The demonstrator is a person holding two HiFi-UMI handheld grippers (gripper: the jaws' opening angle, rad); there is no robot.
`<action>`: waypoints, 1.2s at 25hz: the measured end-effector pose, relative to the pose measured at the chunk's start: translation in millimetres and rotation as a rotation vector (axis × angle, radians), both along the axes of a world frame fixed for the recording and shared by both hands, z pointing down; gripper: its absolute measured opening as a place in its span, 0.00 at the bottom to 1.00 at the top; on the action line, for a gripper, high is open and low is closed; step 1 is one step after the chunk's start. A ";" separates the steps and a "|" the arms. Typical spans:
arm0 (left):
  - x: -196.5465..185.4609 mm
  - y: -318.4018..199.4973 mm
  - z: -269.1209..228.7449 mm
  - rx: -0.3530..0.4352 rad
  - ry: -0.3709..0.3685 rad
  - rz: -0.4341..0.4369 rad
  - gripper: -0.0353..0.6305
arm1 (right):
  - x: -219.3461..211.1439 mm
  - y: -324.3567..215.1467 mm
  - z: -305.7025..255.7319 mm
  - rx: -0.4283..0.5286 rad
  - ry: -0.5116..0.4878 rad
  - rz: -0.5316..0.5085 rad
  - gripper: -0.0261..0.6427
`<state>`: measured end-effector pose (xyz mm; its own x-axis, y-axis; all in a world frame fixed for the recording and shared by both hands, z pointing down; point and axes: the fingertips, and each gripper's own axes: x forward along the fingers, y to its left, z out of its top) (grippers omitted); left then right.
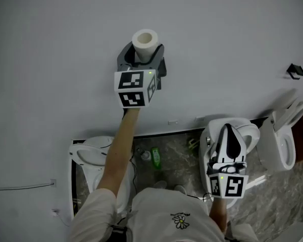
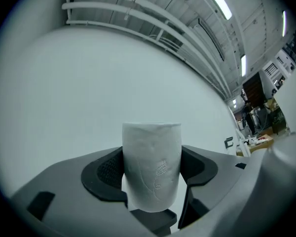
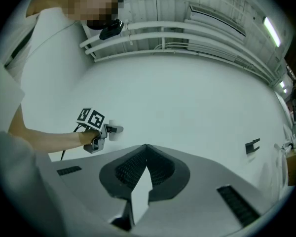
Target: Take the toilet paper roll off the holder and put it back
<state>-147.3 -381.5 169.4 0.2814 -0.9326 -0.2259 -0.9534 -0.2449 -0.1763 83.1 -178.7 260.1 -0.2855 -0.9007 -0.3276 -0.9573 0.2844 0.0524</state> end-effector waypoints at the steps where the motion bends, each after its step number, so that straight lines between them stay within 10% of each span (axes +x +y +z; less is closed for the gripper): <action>1: -0.5 -9.3 6.4 -0.022 0.007 0.003 0.55 | 4.0 2.2 0.3 0.001 -0.015 0.011 0.05; 12: 0.5 -73.5 77.5 -0.272 0.068 -0.044 0.55 | 40.8 14.6 14.2 -0.054 -0.009 0.123 0.05; 30: -0.2 -102.7 118.3 -0.462 -0.129 -0.150 0.55 | 51.5 26.0 16.3 -0.067 -0.009 0.144 0.05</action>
<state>-147.5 -484.3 287.7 0.1352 -0.9592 0.2483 -0.9615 -0.1875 -0.2006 134.7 -152.6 276.4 -0.1494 -0.9520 -0.2672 -0.9887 0.1470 0.0294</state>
